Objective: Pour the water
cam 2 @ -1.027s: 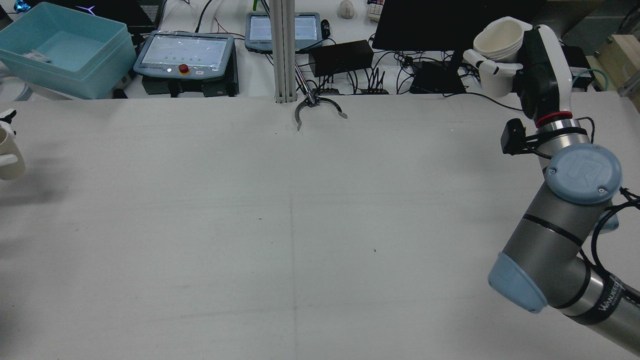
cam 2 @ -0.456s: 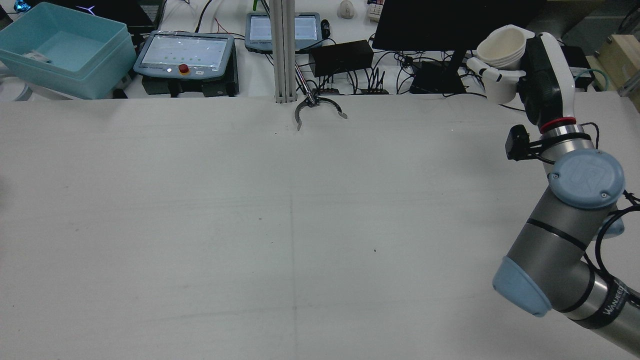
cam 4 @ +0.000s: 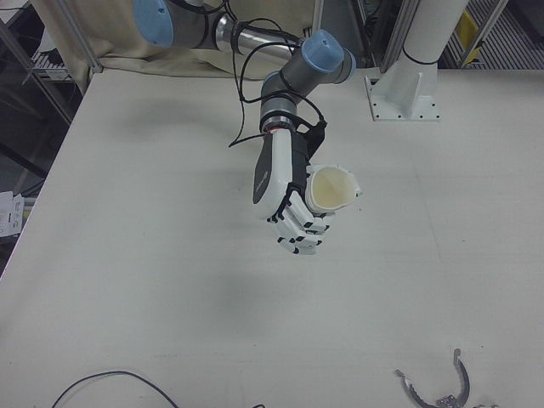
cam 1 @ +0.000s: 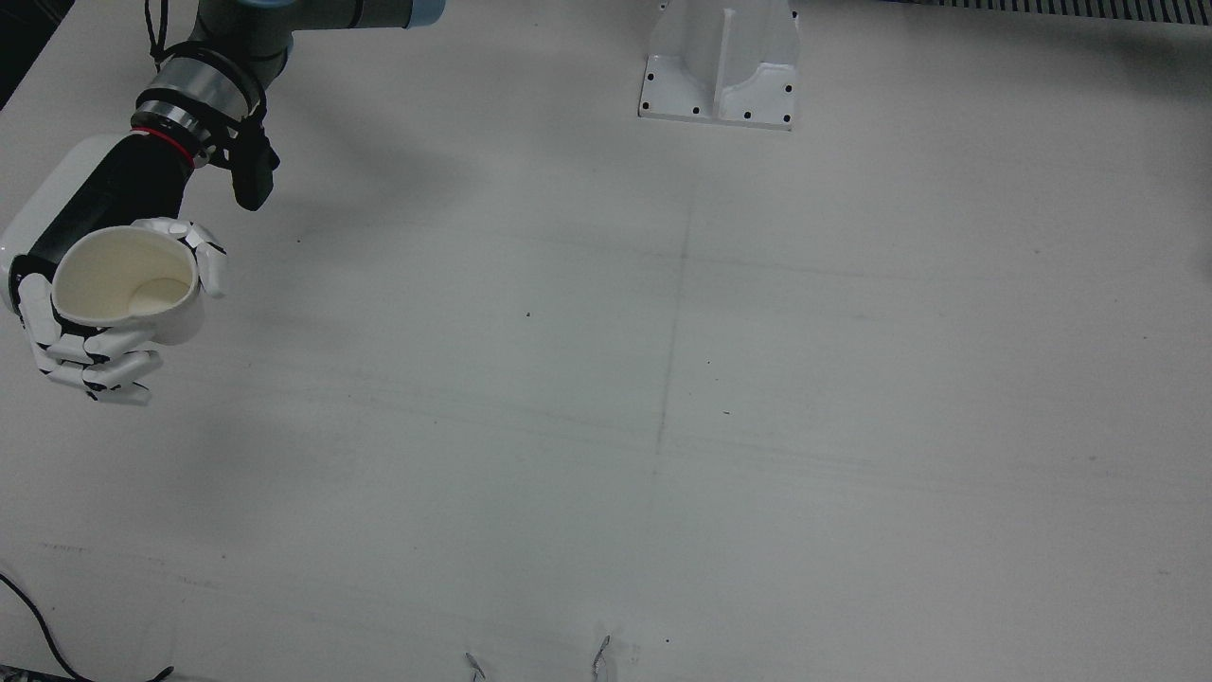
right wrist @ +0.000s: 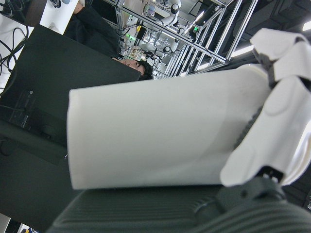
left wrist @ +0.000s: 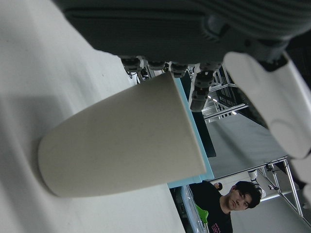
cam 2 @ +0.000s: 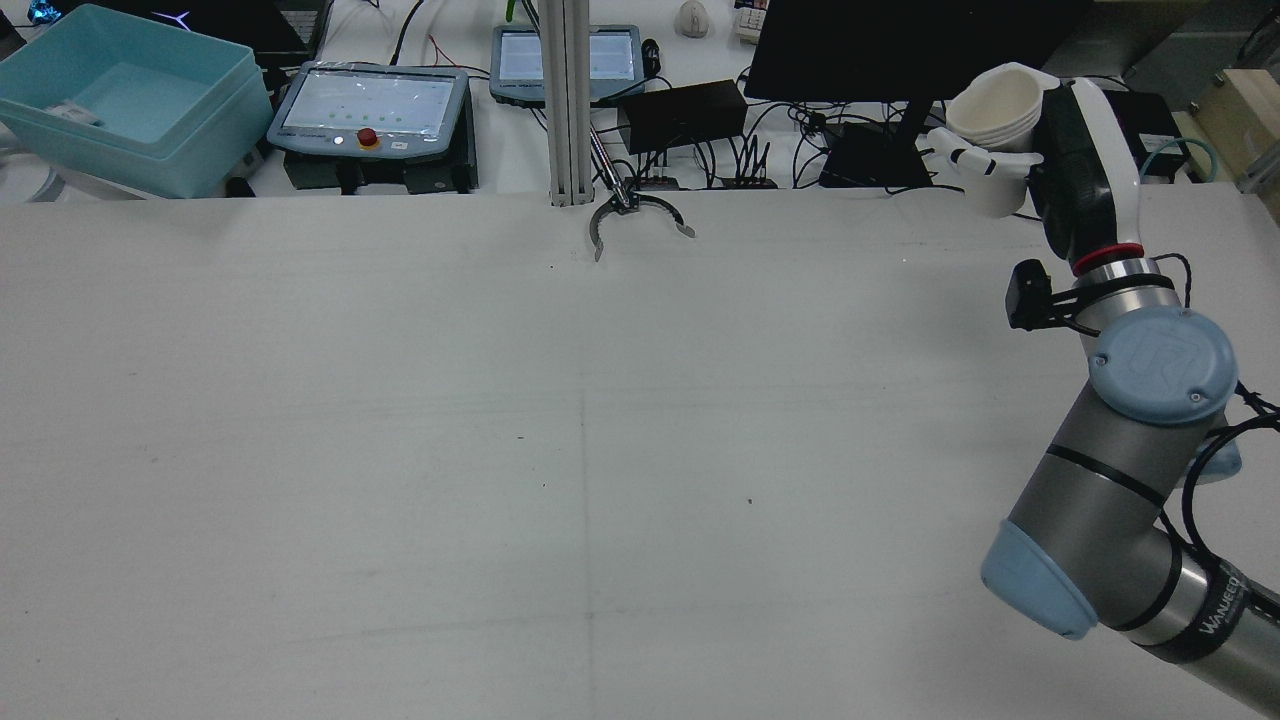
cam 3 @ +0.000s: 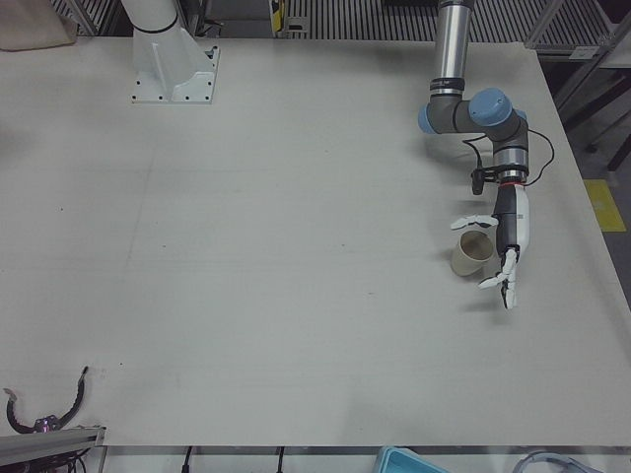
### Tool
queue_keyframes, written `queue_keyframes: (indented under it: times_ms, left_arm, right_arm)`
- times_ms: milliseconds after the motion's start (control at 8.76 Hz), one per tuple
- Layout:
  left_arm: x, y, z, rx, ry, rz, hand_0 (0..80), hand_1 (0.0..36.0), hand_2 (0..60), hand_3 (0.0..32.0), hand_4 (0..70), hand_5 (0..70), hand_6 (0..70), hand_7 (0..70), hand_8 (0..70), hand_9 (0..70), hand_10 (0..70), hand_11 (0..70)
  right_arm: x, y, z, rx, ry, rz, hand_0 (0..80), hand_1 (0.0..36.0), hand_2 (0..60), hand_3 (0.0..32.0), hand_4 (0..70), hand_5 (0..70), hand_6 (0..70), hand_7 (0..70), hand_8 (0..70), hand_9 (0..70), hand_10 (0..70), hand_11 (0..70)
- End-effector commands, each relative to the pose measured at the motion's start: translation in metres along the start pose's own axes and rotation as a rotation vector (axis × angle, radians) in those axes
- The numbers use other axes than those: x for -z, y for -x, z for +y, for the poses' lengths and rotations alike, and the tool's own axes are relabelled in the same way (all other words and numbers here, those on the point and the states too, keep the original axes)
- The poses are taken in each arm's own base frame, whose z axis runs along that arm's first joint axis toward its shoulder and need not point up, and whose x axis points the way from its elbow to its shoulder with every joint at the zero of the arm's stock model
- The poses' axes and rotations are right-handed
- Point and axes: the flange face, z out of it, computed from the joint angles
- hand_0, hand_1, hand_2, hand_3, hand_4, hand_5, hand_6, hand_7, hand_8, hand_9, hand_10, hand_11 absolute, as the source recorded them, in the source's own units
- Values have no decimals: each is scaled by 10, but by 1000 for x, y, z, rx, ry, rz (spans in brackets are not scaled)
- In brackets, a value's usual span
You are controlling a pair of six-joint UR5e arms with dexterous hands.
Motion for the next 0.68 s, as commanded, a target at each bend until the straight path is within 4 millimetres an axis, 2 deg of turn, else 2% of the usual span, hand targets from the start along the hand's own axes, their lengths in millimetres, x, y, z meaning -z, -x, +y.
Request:
queue_keyframes:
  times_ms: [0, 114, 228, 342, 456, 570]
  left_arm:
    - [2, -3, 1, 15, 16, 11, 354, 8, 0, 0, 174, 45, 0, 51, 0, 3, 10, 17]
    - [-6, -7, 16, 36, 51, 23, 347, 7, 0, 0, 160, 16, 0, 36, 0, 0, 8, 14]
    - [-13, -24, 49, 64, 89, 50, 352, 8, 0, 0, 145, 0, 0, 18, 0, 0, 6, 13]
    - [-15, -38, 85, 75, 114, 60, 379, 13, 0, 0, 134, 0, 0, 7, 0, 0, 4, 10]
    - [-24, -43, 110, 79, 132, 61, 401, 29, 0, 6, 62, 0, 0, 0, 0, 0, 0, 3]
    - [-26, -45, 116, 80, 140, 62, 411, 40, 0, 40, 49, 0, 0, 0, 0, 0, 0, 4]
  right_arm:
    - [1, -1, 0, 1, 1, 4, 465, 142, 371, 0, 191, 686, 426, 531, 417, 567, 260, 386]
    - [1, -3, -1, 3, -1, 6, 466, 142, 368, 0, 190, 685, 426, 531, 417, 566, 259, 385]
    - [1, -11, -16, 26, -24, 18, 466, 142, 367, 0, 191, 685, 425, 532, 415, 564, 259, 384]
    - [-5, -32, -39, 44, -43, 25, 466, 139, 362, 0, 191, 685, 427, 534, 417, 567, 261, 386]
    - [-19, -70, -74, -3, -6, -1, 466, 107, 236, 0, 186, 669, 430, 535, 428, 583, 271, 400]
    - [-30, -92, -90, -85, 49, -40, 462, 75, 126, 0, 164, 602, 408, 498, 432, 588, 285, 417]
